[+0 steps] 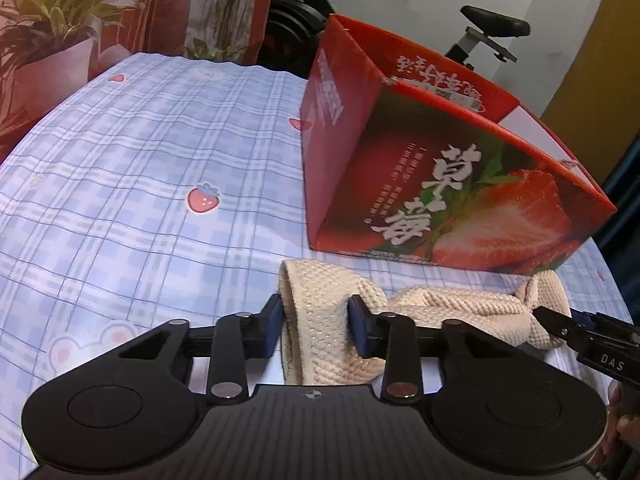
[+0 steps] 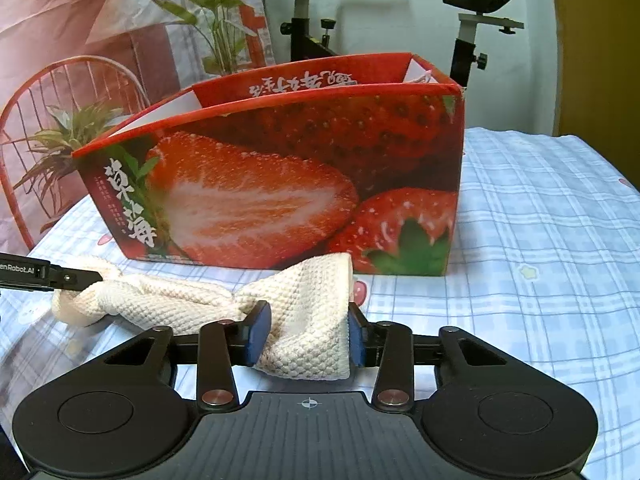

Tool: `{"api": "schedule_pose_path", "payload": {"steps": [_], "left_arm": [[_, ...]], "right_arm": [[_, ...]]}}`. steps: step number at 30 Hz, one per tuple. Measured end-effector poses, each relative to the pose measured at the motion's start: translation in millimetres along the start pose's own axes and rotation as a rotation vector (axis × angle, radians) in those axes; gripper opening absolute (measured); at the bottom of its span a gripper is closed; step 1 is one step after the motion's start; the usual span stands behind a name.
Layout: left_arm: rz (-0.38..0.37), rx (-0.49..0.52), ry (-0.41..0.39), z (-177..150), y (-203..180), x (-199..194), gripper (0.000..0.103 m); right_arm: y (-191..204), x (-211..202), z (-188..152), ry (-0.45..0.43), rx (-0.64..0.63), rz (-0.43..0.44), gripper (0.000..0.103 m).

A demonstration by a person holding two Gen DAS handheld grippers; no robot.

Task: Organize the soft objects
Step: 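Grasp the cream knotted towel with the left tool while the right tool grasps its other end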

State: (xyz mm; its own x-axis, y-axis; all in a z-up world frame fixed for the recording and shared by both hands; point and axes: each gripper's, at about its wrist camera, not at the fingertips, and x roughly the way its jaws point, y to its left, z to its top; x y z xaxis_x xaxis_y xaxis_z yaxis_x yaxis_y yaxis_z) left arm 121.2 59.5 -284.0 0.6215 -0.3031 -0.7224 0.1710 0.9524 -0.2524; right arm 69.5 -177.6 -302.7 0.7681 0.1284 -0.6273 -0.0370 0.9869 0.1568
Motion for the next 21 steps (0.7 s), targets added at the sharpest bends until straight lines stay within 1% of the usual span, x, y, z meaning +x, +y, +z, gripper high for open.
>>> {"api": "schedule_pose_path", "payload": {"steps": [2, 5, 8, 16, 21], "left_arm": [[-0.005, 0.009, 0.000, -2, -1, -1, 0.030], [-0.001, 0.030, -0.007, -5, -5, -5, 0.023], [0.005, 0.048, -0.016, -7, -10, -11, 0.020], [0.000, 0.049, -0.035, -10, -13, -26, 0.018], [-0.021, 0.065, -0.047, -15, -21, -35, 0.018]], "right_arm": [[1, 0, -1, 0.008, -0.004, 0.000, 0.028], [3, -2, -2, 0.015, -0.008, -0.002, 0.024], [6, -5, -1, 0.013, -0.003, 0.000, 0.020], [16, -21, 8, -0.032, 0.001, 0.021, 0.018], [22, -36, 14, -0.064, -0.008, 0.042, 0.017]]}}
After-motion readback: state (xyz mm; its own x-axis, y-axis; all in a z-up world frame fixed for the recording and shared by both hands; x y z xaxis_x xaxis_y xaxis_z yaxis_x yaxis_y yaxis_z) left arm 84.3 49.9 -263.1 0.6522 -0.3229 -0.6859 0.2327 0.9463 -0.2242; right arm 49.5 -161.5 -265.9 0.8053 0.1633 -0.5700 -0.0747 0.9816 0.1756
